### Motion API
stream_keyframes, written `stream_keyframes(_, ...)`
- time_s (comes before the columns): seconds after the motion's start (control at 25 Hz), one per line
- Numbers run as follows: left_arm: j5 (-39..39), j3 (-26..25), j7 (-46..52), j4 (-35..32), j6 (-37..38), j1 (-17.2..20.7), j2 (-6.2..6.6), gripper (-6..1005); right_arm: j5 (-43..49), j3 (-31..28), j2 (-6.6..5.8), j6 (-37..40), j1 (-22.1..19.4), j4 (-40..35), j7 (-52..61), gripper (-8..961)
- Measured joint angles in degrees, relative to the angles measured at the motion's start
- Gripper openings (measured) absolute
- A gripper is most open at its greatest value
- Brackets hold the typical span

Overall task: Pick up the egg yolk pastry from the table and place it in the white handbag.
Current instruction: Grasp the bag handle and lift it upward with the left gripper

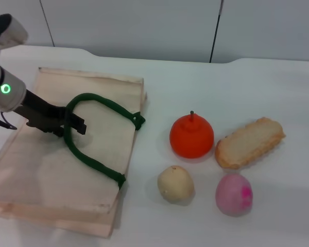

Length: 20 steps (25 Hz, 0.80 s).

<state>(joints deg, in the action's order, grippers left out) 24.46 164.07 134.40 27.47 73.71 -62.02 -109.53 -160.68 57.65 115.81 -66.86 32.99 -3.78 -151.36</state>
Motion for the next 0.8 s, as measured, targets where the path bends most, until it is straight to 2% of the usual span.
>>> stream_keyframes(0.2, 5.6, -0.1, 3.1, -3.8, -4.0, -1.6, 0.08, 733, -0.1, 0.0, 0.03, 0.0, 0.3, 0.1, 0.0, 878)
stream_keyframes(0.44, 7.8, 0.0, 3.6, -4.6, -4.7, -2.7, 0.08, 734, 0.0, 0.1, 0.12, -0.1, 0.3, 0.0, 0.3, 877)
stream_keyframes(0.48, 10.0, 0.0, 4.2, -5.0, -4.9, -3.5, 0.14, 734, 0.0, 0.1, 0.12, -0.1, 0.3, 0.0, 0.4, 877)
stream_keyframes(0.8, 14.6, 0.1, 6.4, -5.3, -6.4, -5.0, 0.11, 613, 0.0, 0.1, 0.12, -0.2, 0.4, 0.0, 0.5, 877)
